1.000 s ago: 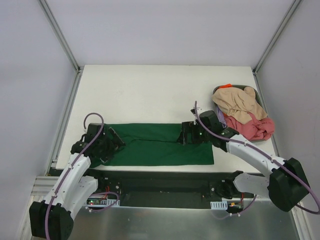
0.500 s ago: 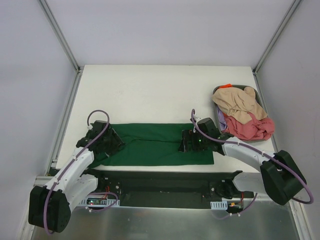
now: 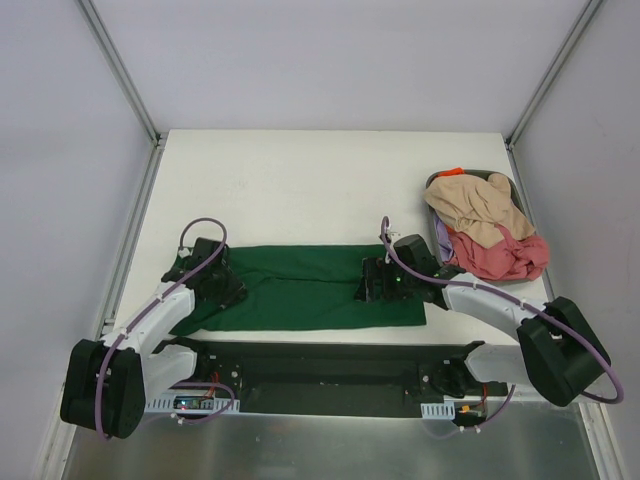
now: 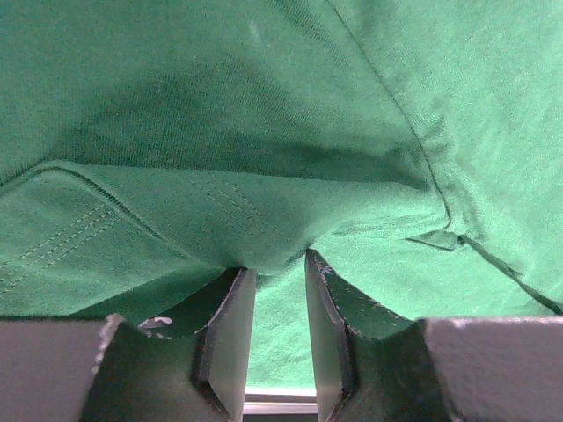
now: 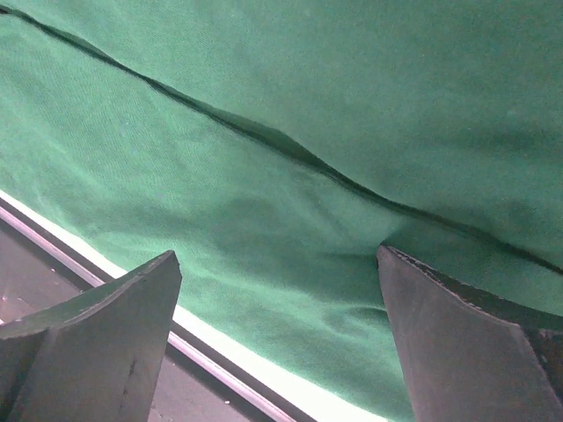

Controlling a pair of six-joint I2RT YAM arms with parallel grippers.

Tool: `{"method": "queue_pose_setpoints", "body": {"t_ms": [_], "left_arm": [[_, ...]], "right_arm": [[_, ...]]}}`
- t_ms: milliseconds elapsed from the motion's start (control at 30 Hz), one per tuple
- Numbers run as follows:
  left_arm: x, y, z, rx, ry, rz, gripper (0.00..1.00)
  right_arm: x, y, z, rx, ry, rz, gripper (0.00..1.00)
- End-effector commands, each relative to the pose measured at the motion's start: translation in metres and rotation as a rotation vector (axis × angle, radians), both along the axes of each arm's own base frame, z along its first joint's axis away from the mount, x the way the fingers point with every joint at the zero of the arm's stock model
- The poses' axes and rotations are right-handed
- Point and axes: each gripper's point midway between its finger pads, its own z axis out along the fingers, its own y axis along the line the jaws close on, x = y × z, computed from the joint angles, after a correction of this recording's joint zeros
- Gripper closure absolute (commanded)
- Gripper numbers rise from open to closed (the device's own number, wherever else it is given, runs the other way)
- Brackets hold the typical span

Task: Fold and stack the t-shirts
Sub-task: Fold the other side of the tshirt into a rectangle

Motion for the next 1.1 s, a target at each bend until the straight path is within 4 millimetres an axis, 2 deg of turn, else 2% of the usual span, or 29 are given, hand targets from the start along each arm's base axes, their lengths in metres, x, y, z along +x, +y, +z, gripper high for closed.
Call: {"method": "queue_pose_setpoints", "body": {"t_ms": [0, 133, 200, 233, 333, 733, 1067], "left_arm": [[0.015, 0.002, 0.011, 0.023, -0.067, 0.0, 0.72], [0.019, 0.005, 0.012, 0.047, -0.074, 0.003, 0.74], [0.02, 0.004, 0.012, 0.046, -0.069, -0.002, 0.79], [0.021, 0.003, 0.012, 0.043, -0.067, -0.002, 0.82], [0.022, 0.002, 0.011, 0.036, -0.064, -0.008, 1.0], [0.008, -0.031, 0.029, -0.116, -0.116, -0.087, 1.0], [-0.017, -0.041, 0.026, -0.194, -0.04, -0.058, 1.0]], "right_arm": [[-0.011, -0.009, -0.017, -0.055, 0.056, 0.008, 0.04], [-0.01, -0.01, -0.017, -0.066, 0.053, 0.004, 0.04], [-0.01, -0.011, -0.018, -0.071, 0.052, 0.003, 0.04], [-0.011, -0.011, -0.018, -0.072, 0.054, 0.003, 0.04], [-0.011, -0.012, -0.019, -0.077, 0.056, 0.001, 0.04], [-0.011, -0.013, -0.019, -0.084, 0.064, 0.003, 0.04], [-0.014, -0.015, -0.021, -0.098, 0.083, 0.004, 0.04]]}}
